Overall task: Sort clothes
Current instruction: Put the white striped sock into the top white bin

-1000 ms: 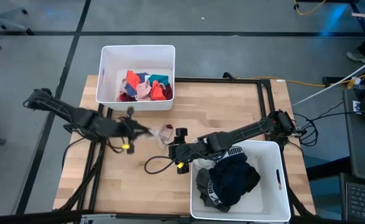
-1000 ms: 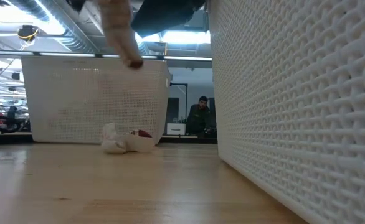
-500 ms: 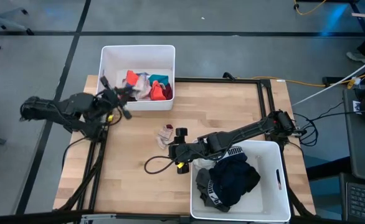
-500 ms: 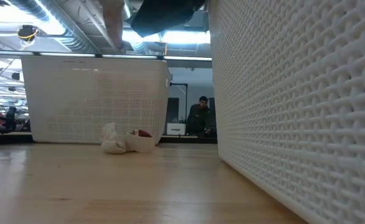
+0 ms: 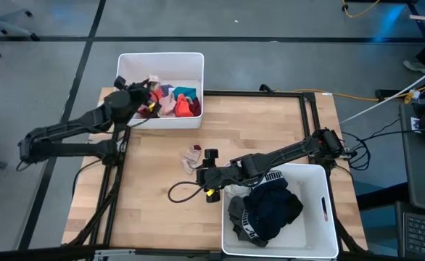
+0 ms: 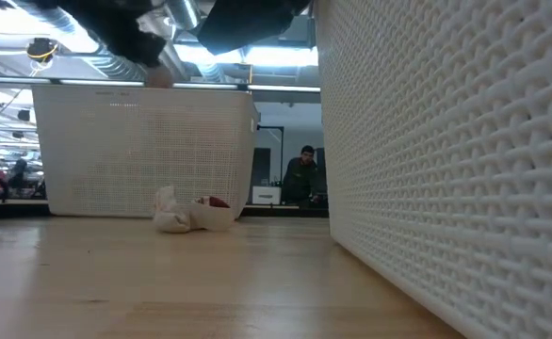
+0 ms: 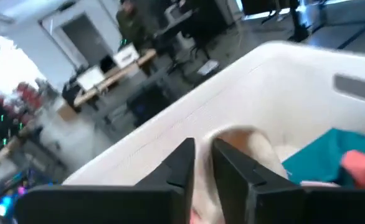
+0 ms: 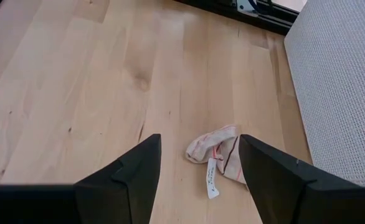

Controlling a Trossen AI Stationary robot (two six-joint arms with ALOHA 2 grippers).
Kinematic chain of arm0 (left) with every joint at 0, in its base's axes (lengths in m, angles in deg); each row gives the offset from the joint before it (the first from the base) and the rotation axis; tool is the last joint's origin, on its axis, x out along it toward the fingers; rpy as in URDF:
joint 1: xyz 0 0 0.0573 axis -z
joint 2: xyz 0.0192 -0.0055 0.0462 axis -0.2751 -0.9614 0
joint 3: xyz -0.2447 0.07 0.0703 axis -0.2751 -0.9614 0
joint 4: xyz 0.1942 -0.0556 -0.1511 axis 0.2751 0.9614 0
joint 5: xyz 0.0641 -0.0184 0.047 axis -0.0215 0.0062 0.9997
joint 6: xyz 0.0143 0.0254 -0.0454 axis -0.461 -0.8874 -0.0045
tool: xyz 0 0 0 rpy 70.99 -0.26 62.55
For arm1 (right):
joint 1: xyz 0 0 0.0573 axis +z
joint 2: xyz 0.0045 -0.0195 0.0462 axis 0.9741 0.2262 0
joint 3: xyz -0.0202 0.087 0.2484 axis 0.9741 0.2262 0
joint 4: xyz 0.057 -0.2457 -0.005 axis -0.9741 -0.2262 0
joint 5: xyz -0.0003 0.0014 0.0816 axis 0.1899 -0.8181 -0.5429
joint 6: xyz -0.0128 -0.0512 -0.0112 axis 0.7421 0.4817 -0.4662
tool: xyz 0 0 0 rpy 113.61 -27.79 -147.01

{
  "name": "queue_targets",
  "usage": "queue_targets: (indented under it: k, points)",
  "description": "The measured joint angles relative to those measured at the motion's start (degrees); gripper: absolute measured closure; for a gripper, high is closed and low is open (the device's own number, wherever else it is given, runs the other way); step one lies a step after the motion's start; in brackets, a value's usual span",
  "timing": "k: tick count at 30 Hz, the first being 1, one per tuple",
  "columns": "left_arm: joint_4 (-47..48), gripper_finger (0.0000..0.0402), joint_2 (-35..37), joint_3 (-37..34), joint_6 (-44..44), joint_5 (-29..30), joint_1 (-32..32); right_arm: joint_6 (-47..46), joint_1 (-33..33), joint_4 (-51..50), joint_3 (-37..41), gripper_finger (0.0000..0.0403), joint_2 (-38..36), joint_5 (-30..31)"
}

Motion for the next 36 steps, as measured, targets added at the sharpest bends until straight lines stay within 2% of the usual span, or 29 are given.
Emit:
queue_targets:
  k: [5,10,12,16,19,25,32,36]
  points:
    - [3.4,0.03,-1.76,-0.02,5.79,-7.18,-4.21,-0.26,0.0,0.0,0.0,0.0187,-0.01,0.0]
    - [7.96,0.0234,-1.62,1.15,11.35,-14.56,-4.74,-1.21,0.0,-0.23,0.0,0.0187,-0.01,-0.02]
    - [10.28,0.0214,-1.1,3.0,14.82,-21.85,-4.1,-1.23,0.0,-0.21,0.0,0.0187,-0.01,-0.02]
    - [11.24,0.0192,-0.2,4.7,20.82,-40.89,-1.95,-1.3,0.0,-0.22,0.0,0.0187,-0.01,-0.02]
    - [11.77,0.0188,-0.34,4.7,23.74,-48.49,1.23,-1.32,0.0,-0.2,0.0,0.0187,-0.01,-0.02]
    - [17.06,0.0187,-4.36,4.68,28.04,-48.7,10.25,-1.32,-0.02,-0.19,-0.01,0.0187,-0.01,-0.01]
    - [21.82,0.0187,-13.26,4.77,33.6,-40.22,16.42,-1.3,-0.07,-0.06,-0.02,0.0187,-0.01,0.0]
    - [21.23,0.0187,-18.46,4.98,34.55,-38.49,20.1,-1.32,-0.07,-0.05,-0.02,0.0187,-0.01,0.0]
